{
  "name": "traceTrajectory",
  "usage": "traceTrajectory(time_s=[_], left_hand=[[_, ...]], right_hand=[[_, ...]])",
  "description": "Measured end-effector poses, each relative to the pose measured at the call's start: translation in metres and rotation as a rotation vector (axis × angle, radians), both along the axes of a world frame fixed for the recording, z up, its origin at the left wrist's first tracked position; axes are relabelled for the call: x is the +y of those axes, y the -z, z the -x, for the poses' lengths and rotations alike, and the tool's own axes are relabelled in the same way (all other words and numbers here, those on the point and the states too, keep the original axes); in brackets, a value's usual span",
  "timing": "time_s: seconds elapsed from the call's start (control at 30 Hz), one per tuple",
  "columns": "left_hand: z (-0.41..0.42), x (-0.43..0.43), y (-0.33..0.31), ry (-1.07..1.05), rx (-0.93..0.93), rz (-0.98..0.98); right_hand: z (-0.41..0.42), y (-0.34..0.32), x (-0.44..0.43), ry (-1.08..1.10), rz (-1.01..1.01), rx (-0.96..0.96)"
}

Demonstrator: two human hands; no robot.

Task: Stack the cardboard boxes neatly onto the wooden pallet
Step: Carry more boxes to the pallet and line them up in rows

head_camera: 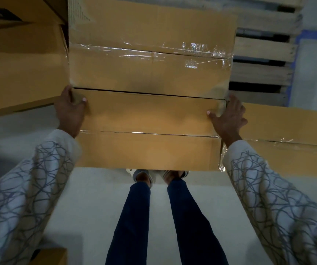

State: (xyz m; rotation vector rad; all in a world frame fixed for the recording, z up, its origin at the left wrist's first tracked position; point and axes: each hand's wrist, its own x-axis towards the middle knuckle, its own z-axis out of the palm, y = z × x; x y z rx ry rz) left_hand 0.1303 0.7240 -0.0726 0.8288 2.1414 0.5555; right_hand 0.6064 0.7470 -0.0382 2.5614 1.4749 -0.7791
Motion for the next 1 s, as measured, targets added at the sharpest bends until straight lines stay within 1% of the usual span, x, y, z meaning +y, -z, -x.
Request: traceTrajectory(time_s=[0.07, 0.13, 0.2, 0.3, 0.37, 0.47, 0.6, 0.7, 0.77, 0.87, 1.0], left_hand=[[-0.03, -0.012, -0.026, 0.03, 0.14, 0.029], [-0.063, -0.031, -0.062, 0.057, 0.167, 0.088], [-0.09, -0.055, -0.101, 0.117, 0.116, 0.124], [-0.126, -0.092, -0.17, 0.268, 0.056, 0.09], [-0.141, -0.113, -0.216, 0.34, 0.025, 0.07], [-0.153, -0.141, -0.275, 0.366, -0.026, 0.057], [-0.157, -0.169, -0.339, 0.371, -0.032, 0.005], [-0.16, -0.189, -0.377, 0.359, -0.007, -0.027], [-0.169, -0.206, -0.399, 0.311, -0.009, -0.056], [-0.191, -0.23, -0.43, 0.194, -0.1, -0.131], [-0.223, -0.267, -0.45, 0.114, -0.202, -0.193]], right_hand=[[0.019, -0.021, -0.018, 0.0, 0.074, 0.004], [0.042, -0.053, -0.042, -0.009, 0.156, 0.048], [0.065, -0.091, -0.069, -0.07, 0.214, 0.074], [0.099, -0.154, -0.101, -0.162, 0.252, 0.128], [0.119, -0.196, -0.118, -0.223, 0.246, 0.188], [0.142, -0.254, -0.134, -0.277, 0.192, 0.245], [0.155, -0.319, -0.149, -0.315, 0.102, 0.305], [0.148, -0.362, -0.163, -0.372, 0.047, 0.351], [0.137, -0.386, -0.177, -0.384, 0.023, 0.379], [0.116, -0.418, -0.198, -0.414, -0.011, 0.417], [0.09, -0.444, -0.233, -0.404, -0.017, 0.465]])
